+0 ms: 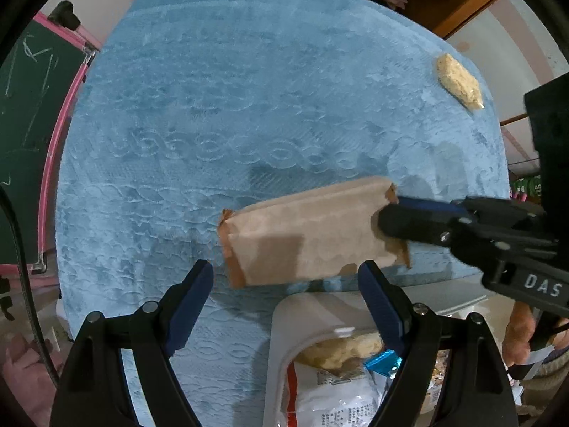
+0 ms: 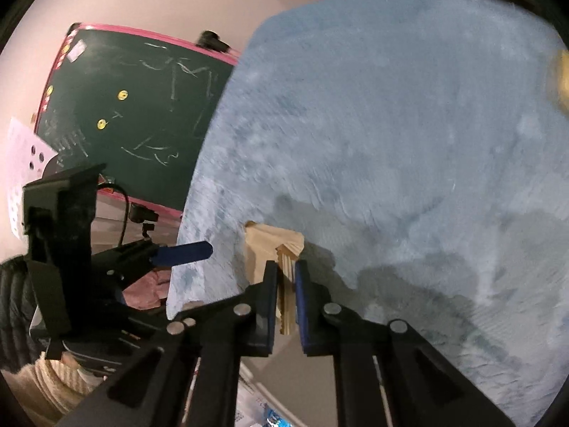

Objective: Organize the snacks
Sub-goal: 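Lift the box with the right tool, lower it into the tray, open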

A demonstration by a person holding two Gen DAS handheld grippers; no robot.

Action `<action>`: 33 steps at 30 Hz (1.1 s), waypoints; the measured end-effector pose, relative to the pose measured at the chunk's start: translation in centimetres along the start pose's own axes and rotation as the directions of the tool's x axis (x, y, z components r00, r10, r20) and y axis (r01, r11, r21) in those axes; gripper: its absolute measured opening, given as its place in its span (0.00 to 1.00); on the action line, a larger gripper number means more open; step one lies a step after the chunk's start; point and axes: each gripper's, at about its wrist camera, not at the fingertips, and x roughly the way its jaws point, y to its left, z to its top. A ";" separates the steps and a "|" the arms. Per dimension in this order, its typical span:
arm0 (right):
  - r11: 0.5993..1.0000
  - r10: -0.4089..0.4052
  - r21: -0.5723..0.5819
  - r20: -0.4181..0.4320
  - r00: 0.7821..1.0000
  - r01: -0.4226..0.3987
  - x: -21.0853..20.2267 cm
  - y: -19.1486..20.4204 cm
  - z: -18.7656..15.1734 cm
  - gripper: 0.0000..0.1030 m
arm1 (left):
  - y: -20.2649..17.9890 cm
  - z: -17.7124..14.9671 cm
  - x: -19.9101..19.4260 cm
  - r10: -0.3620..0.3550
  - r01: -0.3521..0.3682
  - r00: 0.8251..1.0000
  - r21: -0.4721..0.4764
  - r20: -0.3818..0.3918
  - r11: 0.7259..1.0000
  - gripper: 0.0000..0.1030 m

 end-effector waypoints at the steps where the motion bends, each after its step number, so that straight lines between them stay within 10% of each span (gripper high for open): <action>1: 1.000 -0.012 -0.012 0.013 1.000 0.012 -0.6 0.3 0.0 0.09 | -0.3 0.1 -0.4 -0.002 0.002 1.000 0.008 0.007 1.000 0.80; 22: 0.978 -0.178 -0.035 0.364 0.914 0.205 -21.0 1.4 -7.4 0.09 | -14.0 4.1 -12.6 -0.060 -0.035 0.961 0.332 0.271 0.943 0.80; 33: 0.976 -0.160 -0.100 0.255 0.954 0.191 -22.6 3.1 -14.9 0.09 | -17.8 -1.2 -13.5 -0.046 -0.071 0.970 0.460 0.240 0.885 0.80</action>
